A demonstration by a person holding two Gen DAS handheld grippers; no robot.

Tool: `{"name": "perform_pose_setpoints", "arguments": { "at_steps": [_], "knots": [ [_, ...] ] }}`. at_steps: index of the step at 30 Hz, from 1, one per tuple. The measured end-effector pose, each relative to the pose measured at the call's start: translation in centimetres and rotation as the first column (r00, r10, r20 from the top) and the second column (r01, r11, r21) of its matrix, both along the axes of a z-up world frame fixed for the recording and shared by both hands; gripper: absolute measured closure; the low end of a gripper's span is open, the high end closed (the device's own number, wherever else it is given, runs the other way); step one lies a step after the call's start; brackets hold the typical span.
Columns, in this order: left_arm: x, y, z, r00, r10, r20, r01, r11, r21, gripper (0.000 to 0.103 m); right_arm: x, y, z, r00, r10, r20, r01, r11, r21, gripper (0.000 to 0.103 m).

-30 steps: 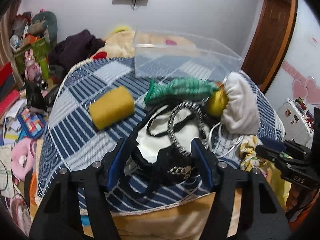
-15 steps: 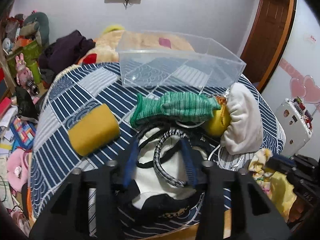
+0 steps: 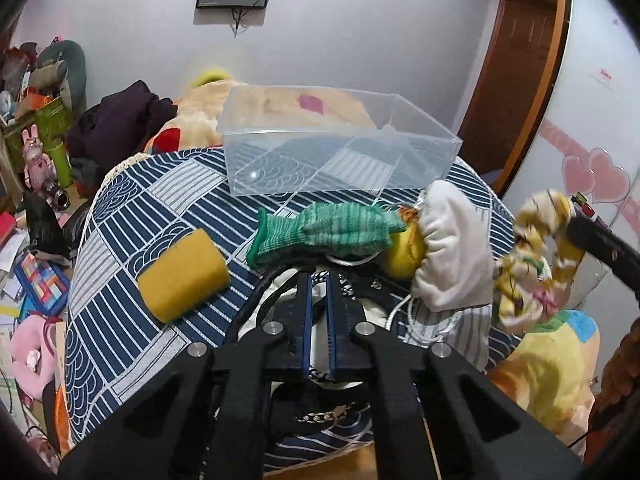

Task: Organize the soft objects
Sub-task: 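Carry the scrunchie into the clear box with the right tool while the left tool grasps the silver chain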

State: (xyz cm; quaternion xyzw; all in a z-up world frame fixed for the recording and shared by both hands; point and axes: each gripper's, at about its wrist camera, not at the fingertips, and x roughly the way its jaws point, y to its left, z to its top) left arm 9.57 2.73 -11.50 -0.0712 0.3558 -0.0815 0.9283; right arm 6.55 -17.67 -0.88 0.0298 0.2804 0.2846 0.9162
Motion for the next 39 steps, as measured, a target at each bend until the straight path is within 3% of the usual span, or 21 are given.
{"name": "perform_pose_setpoints", "arguments": {
  "at_steps": [6,13,23,31,39],
  "knots": [
    [0.8,-0.8,-0.3,0.998,-0.036,-0.055,0.035,0.999,-0.022,0.089,0.6,0.6,1.0,0.999,-0.005,0.037,0.005,1.000,0.008,0.096],
    [2.3,-1.4,-2.2,0.992,-0.035,-0.119,0.029,0.998,-0.046,0.089,1.0,0.6,0.7,0.999,-0.010,0.037,0.010,1.000,0.008,0.096],
    [0.7,-1.6,-0.5,0.999,-0.048,-0.018,0.047,0.998,-0.028,0.097,1.4,0.2,1.0,0.999,-0.014,0.035,0.013,1.000,0.028,0.096],
    [-0.6,-1.5,3.7,0.993,-0.030,0.110,0.029,0.999,0.015,0.097,2.4,0.7,2.4,0.997,-0.015,0.075,0.013,0.999,0.032,0.096],
    [1.8,-0.4,7.4,0.983,-0.012,0.182,0.012,1.000,0.005,0.097,4.6,1.3,4.3,0.992,-0.036,0.122,0.032,0.999,0.031,0.096]
  ]
}}
